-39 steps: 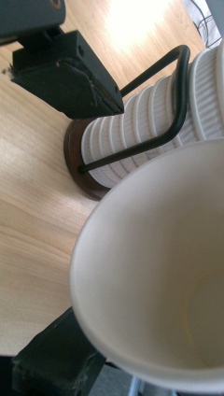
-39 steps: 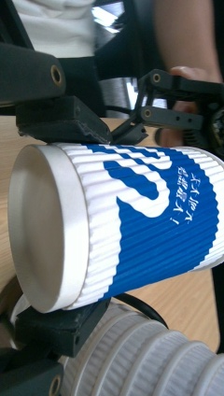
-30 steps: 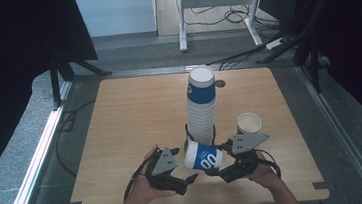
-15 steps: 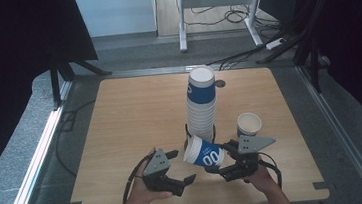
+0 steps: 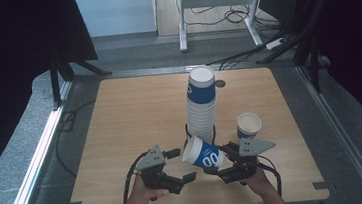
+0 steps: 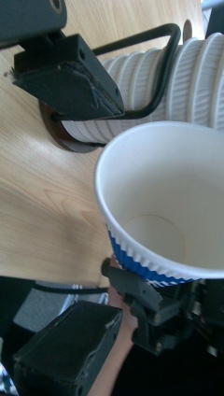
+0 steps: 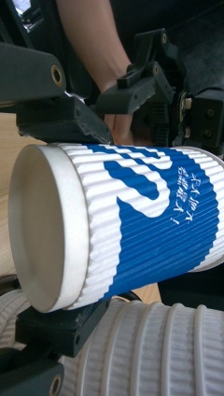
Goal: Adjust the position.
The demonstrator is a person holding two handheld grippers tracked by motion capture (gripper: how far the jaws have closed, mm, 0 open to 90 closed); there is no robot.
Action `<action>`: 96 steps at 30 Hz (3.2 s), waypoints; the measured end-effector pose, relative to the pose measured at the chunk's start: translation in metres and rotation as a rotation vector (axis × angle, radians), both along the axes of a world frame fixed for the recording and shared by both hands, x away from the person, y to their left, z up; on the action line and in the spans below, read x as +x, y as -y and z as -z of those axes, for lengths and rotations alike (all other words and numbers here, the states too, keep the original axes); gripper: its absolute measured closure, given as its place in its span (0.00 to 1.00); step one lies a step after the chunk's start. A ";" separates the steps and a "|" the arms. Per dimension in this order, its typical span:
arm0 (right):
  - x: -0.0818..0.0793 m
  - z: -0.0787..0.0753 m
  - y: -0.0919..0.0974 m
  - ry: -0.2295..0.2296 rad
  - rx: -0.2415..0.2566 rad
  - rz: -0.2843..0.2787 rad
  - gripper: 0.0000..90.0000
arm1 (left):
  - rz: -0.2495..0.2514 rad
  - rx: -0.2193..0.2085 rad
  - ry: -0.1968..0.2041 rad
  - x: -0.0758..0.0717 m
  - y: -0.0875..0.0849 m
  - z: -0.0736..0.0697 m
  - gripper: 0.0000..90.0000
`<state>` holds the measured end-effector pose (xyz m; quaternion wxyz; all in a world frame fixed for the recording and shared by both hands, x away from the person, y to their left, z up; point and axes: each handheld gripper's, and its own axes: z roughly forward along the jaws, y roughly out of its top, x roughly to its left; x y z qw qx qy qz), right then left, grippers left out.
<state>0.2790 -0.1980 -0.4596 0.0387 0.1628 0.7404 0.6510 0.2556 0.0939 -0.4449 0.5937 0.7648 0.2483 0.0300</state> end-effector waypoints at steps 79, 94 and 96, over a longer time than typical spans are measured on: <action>-0.013 -0.003 -0.015 0.100 -0.125 0.047 0.22 | 0.008 0.062 0.043 0.019 0.008 -0.021 0.17; -0.014 -0.003 -0.018 0.112 -0.151 0.047 0.22 | 0.015 0.144 0.076 0.018 0.013 -0.025 0.17; -0.015 -0.003 -0.019 0.118 -0.166 0.047 0.21 | 0.017 0.169 0.084 0.018 0.015 -0.025 0.17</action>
